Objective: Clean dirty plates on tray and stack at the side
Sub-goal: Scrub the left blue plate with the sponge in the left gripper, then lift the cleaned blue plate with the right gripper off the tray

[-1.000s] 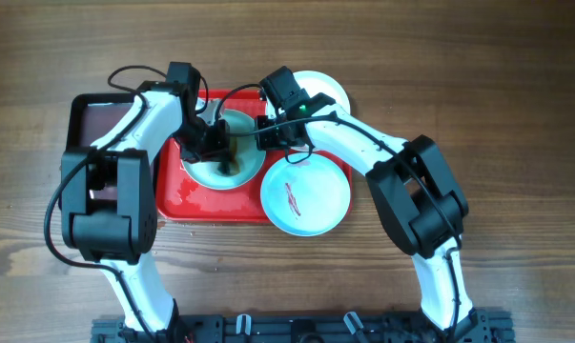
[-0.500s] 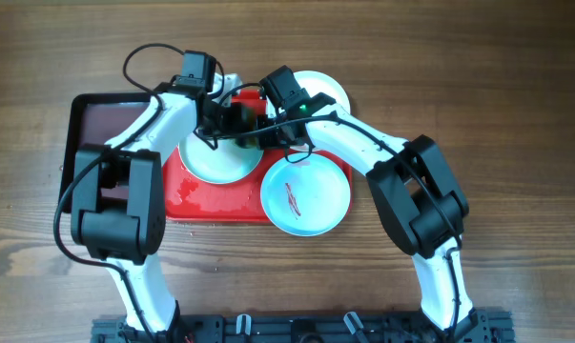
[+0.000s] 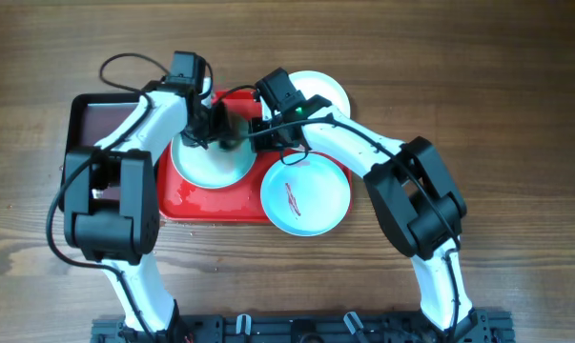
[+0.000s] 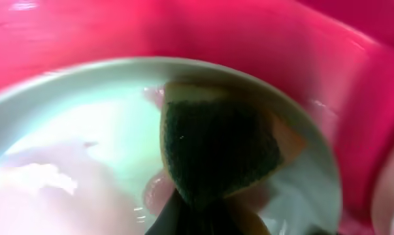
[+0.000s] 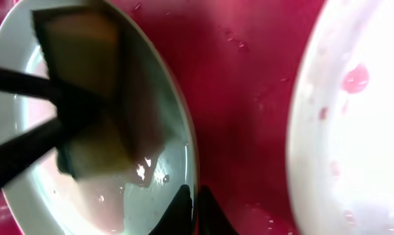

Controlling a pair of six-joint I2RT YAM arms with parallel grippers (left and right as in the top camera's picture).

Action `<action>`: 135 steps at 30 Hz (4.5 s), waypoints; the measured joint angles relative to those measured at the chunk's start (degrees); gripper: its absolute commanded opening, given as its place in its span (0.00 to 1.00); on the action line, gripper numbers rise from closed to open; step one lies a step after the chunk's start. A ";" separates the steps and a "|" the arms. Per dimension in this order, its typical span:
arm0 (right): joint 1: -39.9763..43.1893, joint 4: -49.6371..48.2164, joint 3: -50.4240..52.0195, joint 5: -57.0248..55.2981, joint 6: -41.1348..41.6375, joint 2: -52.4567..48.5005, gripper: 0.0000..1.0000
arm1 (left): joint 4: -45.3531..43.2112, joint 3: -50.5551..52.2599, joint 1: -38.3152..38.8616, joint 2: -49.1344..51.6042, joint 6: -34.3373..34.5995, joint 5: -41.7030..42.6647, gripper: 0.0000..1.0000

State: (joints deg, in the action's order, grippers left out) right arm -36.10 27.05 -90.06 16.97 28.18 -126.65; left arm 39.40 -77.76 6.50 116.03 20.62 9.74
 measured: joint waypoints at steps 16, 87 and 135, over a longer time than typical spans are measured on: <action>-0.20 0.31 0.00 1.46 -0.66 0.00 0.07 | 18.82 -1.20 -3.32 -0.15 -1.20 2.67 0.04; -9.05 17.57 -5.79 -36.41 -5.44 12.11 0.04 | 23.80 -21.99 -9.49 0.22 3.74 -12.41 0.04; -24.50 13.53 -6.10 -73.85 -19.34 13.44 0.04 | 23.85 -21.51 -9.49 0.22 3.74 -12.20 0.04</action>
State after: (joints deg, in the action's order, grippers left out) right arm -60.60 40.58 -96.16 -56.88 8.84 -113.21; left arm 63.24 -99.26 -2.98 116.25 24.36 -2.46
